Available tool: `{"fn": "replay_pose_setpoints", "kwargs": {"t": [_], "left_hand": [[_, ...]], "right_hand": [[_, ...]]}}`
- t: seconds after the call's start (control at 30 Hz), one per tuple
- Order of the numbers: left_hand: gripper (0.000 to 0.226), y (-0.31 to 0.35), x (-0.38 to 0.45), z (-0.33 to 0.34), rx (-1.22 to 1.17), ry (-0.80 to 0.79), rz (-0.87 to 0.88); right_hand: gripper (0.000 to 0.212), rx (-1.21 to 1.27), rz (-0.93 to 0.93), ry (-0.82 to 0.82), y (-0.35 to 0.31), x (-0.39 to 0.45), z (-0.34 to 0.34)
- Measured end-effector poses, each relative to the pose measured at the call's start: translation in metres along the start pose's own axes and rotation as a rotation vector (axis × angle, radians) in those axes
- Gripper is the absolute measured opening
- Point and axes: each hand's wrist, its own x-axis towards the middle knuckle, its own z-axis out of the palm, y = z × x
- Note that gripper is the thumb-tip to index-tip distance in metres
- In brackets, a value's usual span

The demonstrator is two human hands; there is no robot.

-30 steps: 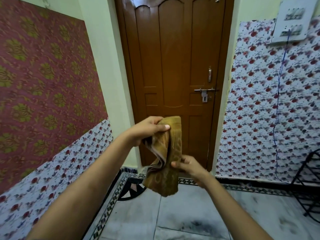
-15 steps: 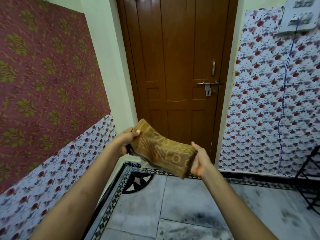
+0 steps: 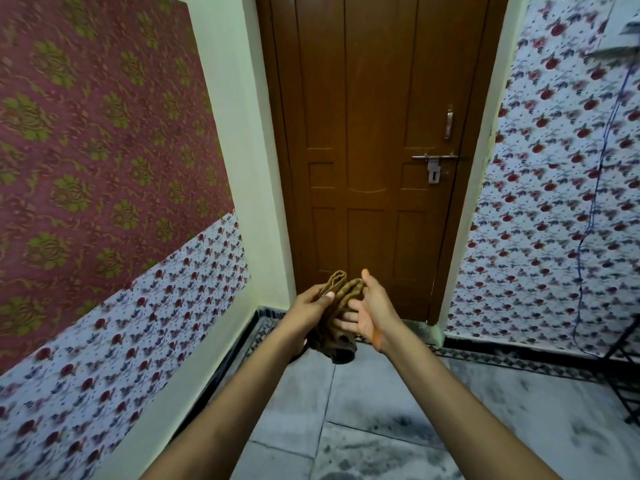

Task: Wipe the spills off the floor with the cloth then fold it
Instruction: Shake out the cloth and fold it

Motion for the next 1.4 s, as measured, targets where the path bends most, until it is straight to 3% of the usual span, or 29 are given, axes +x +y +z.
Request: {"fn": "replay_pose_setpoints", "kwargs": {"t": [0.17, 0.27, 0.33, 0.4, 0.5, 0.6, 0.67, 0.73, 0.8, 0.87, 1.0, 1.13, 1.4], "left_hand": [[0.027, -0.007, 0.008, -0.006, -0.083, 0.06, -0.056], [0.028, -0.01, 0.01, -0.007, -0.265, 0.142, -0.15], [0.025, -0.008, 0.009, -0.011, -0.386, 0.114, -0.226], [0.026, -0.006, 0.007, -0.014, -0.493, 0.052, -0.28], [0.026, -0.009, 0.008, -0.015, -0.565, 0.014, -0.28], [0.034, -0.02, 0.01, -0.015, -0.629, 0.027, -0.3], [0.038, -0.03, 0.012, -0.016, -0.66, 0.029, -0.346], [0.037, -0.037, 0.012, -0.015, -0.646, 0.015, -0.392], [0.035, -0.044, 0.009, -0.012, -0.555, 0.019, -0.403], [0.04, -0.054, 0.009, -0.009, -0.43, 0.047, -0.355], [0.045, -0.068, 0.007, -0.004, -0.294, 0.143, -0.332], [0.035, -0.079, 0.008, -0.009, -0.327, 0.175, -0.407], [0.024, -0.072, 0.011, -0.006, -0.294, 0.092, -0.35]], "right_hand": [[0.069, -0.224, -0.013, -0.071, -0.011, -0.005, 0.003], [0.064, -0.173, -0.123, 0.063, -0.01, 0.003, -0.005], [0.056, -0.186, -0.18, 0.194, -0.004, 0.012, -0.018], [0.053, -0.227, -0.108, 0.186, 0.002, 0.016, -0.029], [0.066, -0.075, 0.047, 0.077, 0.009, 0.017, -0.03], [0.065, 0.03, 0.1, 0.167, 0.016, 0.023, -0.033], [0.064, 0.085, 0.197, 0.071, 0.024, 0.025, -0.037], [0.05, 0.109, 0.203, 0.05, 0.031, 0.025, -0.037], [0.04, 0.069, 0.108, 0.156, 0.04, 0.029, -0.039], [0.044, -0.029, -0.001, 0.268, 0.045, 0.03, -0.041], [0.049, -0.182, -0.08, 0.264, 0.056, 0.023, -0.041], [0.049, -0.162, -0.089, 0.28, 0.069, 0.023, -0.042], [0.038, -0.024, -0.039, 0.373, 0.08, 0.026, -0.055]]}}
